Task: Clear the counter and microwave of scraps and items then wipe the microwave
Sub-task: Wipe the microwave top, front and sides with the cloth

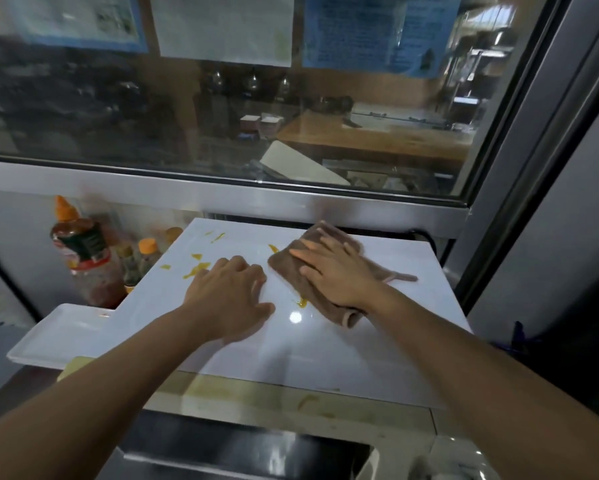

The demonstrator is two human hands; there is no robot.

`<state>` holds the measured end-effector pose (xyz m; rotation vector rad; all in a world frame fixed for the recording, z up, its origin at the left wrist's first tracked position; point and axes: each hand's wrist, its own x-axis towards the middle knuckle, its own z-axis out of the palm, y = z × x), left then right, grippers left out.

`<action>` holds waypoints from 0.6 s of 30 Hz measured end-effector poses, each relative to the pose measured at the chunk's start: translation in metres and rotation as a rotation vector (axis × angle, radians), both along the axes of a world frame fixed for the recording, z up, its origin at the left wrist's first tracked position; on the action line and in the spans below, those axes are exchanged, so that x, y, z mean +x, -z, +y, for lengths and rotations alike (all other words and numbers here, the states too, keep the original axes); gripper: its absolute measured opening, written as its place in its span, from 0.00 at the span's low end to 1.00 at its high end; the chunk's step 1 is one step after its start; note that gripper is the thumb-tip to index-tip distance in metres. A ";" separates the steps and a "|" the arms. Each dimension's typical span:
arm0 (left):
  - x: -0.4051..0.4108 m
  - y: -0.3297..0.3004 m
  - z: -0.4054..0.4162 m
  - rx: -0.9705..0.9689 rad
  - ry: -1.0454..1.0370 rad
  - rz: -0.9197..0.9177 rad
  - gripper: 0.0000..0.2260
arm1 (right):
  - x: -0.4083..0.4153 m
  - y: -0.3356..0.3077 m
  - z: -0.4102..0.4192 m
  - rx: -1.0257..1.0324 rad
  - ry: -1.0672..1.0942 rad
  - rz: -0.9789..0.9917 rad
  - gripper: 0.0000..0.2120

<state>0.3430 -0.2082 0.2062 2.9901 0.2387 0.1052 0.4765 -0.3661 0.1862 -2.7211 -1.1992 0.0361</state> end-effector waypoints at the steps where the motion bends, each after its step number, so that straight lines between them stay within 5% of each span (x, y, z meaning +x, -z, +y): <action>1: -0.001 -0.001 0.001 -0.025 -0.002 0.002 0.23 | -0.014 -0.001 -0.002 -0.005 -0.046 0.007 0.21; 7: -0.015 -0.002 0.016 -0.106 0.044 -0.017 0.22 | -0.072 -0.003 -0.045 -0.073 -0.243 0.031 0.26; 18: -0.008 -0.002 0.045 0.092 0.145 0.042 0.25 | 0.038 0.006 0.033 -0.031 0.117 -0.079 0.23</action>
